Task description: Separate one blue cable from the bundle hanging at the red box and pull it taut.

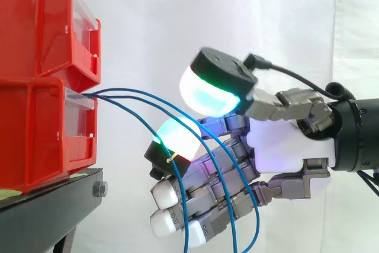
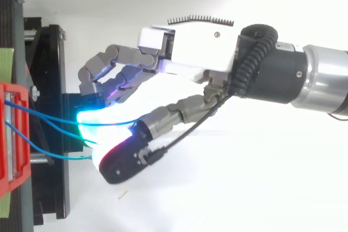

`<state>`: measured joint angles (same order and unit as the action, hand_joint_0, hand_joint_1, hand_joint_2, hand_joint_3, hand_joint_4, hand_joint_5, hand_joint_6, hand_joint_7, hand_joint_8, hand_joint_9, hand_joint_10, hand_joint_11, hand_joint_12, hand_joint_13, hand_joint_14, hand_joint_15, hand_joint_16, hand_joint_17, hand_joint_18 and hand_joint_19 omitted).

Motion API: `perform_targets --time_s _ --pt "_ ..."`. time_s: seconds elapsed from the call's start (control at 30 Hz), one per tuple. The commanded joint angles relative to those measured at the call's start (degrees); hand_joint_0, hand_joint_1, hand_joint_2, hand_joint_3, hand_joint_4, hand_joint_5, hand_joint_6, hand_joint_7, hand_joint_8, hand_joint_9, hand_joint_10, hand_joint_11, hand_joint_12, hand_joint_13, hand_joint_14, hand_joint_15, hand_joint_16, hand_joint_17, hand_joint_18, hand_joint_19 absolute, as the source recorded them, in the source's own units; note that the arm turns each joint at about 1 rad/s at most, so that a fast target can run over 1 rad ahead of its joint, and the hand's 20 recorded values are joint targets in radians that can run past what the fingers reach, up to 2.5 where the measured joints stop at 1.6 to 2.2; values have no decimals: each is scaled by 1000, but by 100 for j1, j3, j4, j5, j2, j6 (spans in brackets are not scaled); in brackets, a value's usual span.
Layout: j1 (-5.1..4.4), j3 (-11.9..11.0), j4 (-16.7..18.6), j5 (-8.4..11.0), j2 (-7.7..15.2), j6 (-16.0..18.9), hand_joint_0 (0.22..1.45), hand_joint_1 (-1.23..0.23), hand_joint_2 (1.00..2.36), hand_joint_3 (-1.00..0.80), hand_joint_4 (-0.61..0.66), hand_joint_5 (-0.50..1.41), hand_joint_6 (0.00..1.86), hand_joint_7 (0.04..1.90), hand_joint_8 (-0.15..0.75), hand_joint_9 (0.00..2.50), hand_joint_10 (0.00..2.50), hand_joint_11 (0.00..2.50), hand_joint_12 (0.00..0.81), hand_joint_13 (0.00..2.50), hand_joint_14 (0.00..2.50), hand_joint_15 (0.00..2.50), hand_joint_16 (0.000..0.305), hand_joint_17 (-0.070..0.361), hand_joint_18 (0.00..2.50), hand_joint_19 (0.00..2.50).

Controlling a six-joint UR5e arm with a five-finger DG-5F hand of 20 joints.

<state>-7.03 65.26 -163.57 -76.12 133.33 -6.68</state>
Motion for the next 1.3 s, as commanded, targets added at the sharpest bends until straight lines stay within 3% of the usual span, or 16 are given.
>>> perform_targets --time_s 0.0,0.1,0.33,0.47,0.53,0.77,0.83,0.97,1.1,1.27 --pt "0 4 0 0 0 0 518 -481 1000 -500 136 -158 851 1119 328 759 18 589 405 647 10 272 54 122 740 269" --pt "0 4 0 0 0 0 606 -409 1000 -500 125 -154 835 1120 309 756 17 582 386 637 10 279 51 114 706 304" --pt "0 4 0 0 0 0 578 -582 1010 -325 127 -161 818 1144 317 751 18 602 391 626 10 284 52 116 684 315" --pt "-9 4 0 0 0 0 556 -613 1007 -387 155 -171 830 1140 321 739 20 599 399 629 11 285 53 119 694 312" --pt "0 4 0 0 0 0 529 -560 1000 -500 165 -171 832 1129 330 750 19 593 407 639 12 287 54 122 709 305" --pt "0 13 0 0 0 0 486 -451 1000 -500 174 -169 837 1101 347 767 18 593 425 658 11 283 58 130 742 295" --pt "0 13 0 0 0 0 477 -493 1000 -500 176 -168 838 1098 349 767 16 603 430 663 10 290 58 132 748 287" --pt "0 13 0 0 0 0 512 -712 1001 -500 153 -173 835 1132 326 719 17 597 412 622 12 299 56 126 692 303" --pt "0 13 0 0 0 0 553 -844 1006 -315 165 -184 853 1114 340 694 16 592 439 626 10 292 62 139 722 276" --pt "0 13 -9 0 0 0 623 -926 1009 -200 173 -214 892 1119 321 640 16 597 416 609 10 287 58 129 705 265"
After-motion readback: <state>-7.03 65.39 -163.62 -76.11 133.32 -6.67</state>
